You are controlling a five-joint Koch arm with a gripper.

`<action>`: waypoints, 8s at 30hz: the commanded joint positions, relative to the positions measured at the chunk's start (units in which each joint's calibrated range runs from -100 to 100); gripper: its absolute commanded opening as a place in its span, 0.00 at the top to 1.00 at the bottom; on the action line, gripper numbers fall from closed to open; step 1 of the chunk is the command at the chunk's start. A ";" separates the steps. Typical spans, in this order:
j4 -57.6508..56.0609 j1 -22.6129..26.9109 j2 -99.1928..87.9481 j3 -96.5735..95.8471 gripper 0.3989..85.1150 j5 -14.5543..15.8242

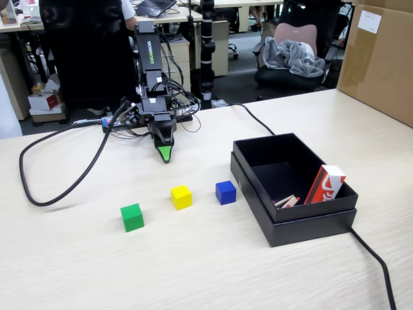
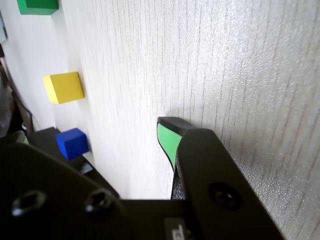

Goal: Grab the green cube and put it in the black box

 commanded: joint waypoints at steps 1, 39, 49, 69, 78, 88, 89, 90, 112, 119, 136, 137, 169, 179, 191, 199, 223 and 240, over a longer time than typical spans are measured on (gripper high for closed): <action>-1.20 0.05 0.63 -0.94 0.44 -0.49; -25.21 -0.44 1.55 20.64 0.44 0.05; -44.65 -0.78 13.14 42.58 0.44 0.10; -49.75 -7.91 69.25 87.55 0.44 -9.72; -49.75 -9.72 90.47 104.05 0.44 -11.04; -49.75 -10.06 102.18 108.49 0.45 -11.43; -49.75 -10.01 102.64 108.67 0.45 -11.43; -49.75 -9.96 103.10 109.04 0.46 -11.43; -49.75 -8.21 109.98 111.48 0.74 -11.23; -49.75 -7.96 109.64 110.03 0.96 -10.99; -55.80 0.68 60.99 96.71 0.99 -3.52; -56.40 2.74 58.58 96.98 0.99 -1.90; -56.49 19.10 106.88 116.92 0.86 8.55; -56.40 18.66 99.77 112.48 0.46 8.30; -55.97 16.85 65.23 108.95 0.45 4.40; -43.96 9.67 36.09 84.01 0.44 -2.34; -35.32 2.98 -0.29 34.15 0.42 3.17; 3.47 2.30 -0.17 -0.12 0.44 -2.00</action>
